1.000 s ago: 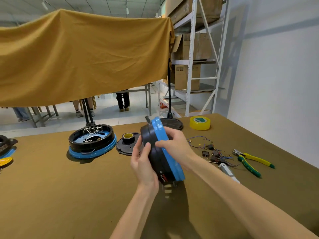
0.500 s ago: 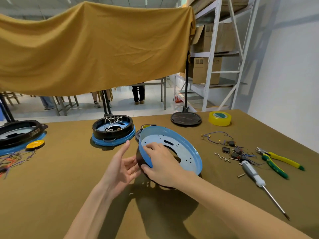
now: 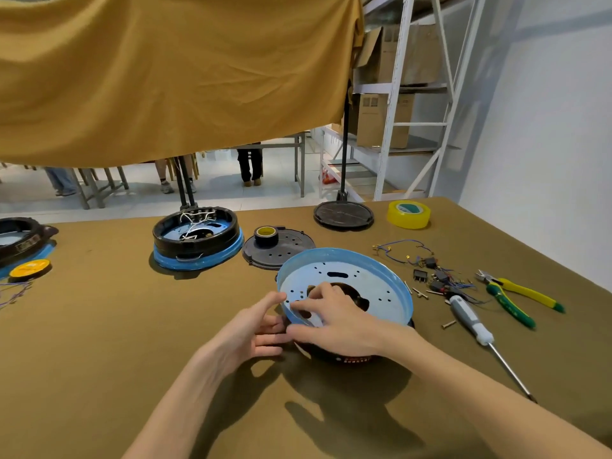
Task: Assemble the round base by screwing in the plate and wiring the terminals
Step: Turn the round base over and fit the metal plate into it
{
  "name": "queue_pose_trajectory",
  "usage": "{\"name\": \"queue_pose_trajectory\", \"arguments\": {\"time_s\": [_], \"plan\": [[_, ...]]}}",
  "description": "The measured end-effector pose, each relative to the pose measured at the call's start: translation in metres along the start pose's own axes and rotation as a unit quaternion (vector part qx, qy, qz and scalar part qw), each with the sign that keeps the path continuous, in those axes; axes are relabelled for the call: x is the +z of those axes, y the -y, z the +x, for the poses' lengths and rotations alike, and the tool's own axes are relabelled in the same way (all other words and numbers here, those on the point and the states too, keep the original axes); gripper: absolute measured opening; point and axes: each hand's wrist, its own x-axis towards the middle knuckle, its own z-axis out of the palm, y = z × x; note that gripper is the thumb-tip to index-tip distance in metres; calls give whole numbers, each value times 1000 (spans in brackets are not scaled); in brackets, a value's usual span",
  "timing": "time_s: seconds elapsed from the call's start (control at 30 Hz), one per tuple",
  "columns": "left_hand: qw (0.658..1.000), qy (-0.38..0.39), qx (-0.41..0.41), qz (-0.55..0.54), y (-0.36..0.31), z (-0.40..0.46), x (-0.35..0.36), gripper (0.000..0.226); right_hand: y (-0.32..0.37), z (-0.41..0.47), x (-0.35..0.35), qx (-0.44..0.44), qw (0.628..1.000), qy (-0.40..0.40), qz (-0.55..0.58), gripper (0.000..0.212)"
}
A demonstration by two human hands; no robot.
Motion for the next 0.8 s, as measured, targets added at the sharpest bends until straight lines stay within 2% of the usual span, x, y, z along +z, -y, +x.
{"name": "queue_pose_trajectory", "arguments": {"time_s": [0.07,0.17,0.23,0.33,0.6,0.7,0.8], "plan": [[998,-6,8,66,-1,8,1,68,-14,1,-11,16,996,-43,82,44],[994,-17,-2,111,-5,13,-5,59,-37,7,-19,44,991,-125,-28,40],[992,3,-16,125,-9,13,-9,60,-48,11,-18,47,992,-100,-66,54],[987,12,-20,158,-10,15,-12,59,-59,14,-10,56,995,-23,-84,69],[992,-46,10,116,3,13,-4,62,-66,9,-3,77,991,-2,-110,71],[987,-86,61,122,10,11,-3,57,-63,8,-3,77,990,13,-115,71],[965,-130,187,129,14,13,-2,45,-63,9,-4,79,990,15,-120,71]]}}
